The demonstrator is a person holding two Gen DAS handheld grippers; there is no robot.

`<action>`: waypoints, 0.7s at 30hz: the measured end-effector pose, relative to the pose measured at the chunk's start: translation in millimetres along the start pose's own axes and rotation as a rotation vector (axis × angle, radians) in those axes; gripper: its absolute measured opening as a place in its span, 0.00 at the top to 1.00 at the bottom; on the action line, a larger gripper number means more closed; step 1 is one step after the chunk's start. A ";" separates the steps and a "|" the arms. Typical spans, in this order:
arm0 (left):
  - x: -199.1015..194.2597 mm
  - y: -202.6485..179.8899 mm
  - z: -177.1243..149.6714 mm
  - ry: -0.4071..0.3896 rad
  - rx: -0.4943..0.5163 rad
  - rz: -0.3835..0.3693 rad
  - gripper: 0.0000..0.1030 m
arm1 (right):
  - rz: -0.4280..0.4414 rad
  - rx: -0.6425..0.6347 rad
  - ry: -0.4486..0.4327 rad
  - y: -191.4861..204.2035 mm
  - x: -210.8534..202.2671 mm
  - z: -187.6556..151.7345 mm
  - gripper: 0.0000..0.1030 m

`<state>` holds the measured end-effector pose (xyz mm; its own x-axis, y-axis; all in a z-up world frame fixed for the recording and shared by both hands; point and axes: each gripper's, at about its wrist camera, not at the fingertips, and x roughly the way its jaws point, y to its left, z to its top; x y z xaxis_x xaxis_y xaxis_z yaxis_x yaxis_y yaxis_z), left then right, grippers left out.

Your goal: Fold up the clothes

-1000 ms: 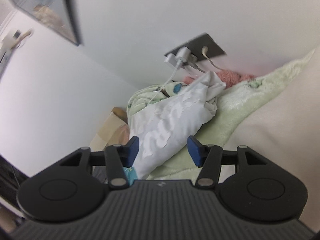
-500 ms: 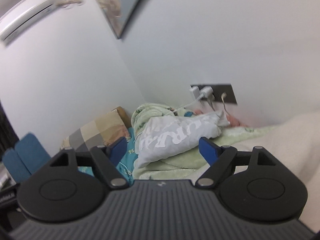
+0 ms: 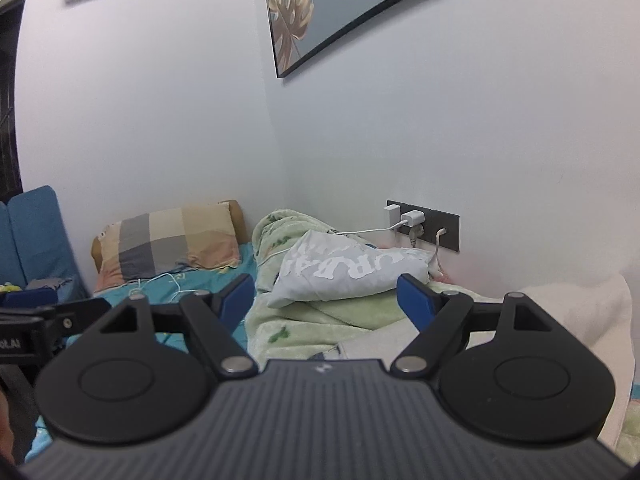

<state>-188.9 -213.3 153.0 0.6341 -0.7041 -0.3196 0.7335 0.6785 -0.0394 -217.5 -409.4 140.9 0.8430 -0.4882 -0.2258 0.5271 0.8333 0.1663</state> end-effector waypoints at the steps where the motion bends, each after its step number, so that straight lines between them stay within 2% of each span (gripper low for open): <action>1: -5.7 0.3 -0.9 -0.004 -0.002 0.006 0.00 | 0.002 0.005 -0.004 1.4 -5.1 -1.1 0.22; 11: -53.8 5.0 -12.2 -0.034 -0.014 0.064 0.00 | -0.014 -0.036 -0.037 19.7 -39.2 -7.9 0.22; 21: -59.2 -2.2 -19.0 -0.033 0.021 0.088 0.00 | -0.012 -0.050 -0.024 26.5 -40.2 -17.4 0.22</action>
<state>-232.6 -169.1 154.1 0.7036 -0.6490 -0.2895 0.6795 0.7336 0.0069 -239.3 -363.2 137.6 0.8392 -0.5039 -0.2047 0.5319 0.8389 0.1154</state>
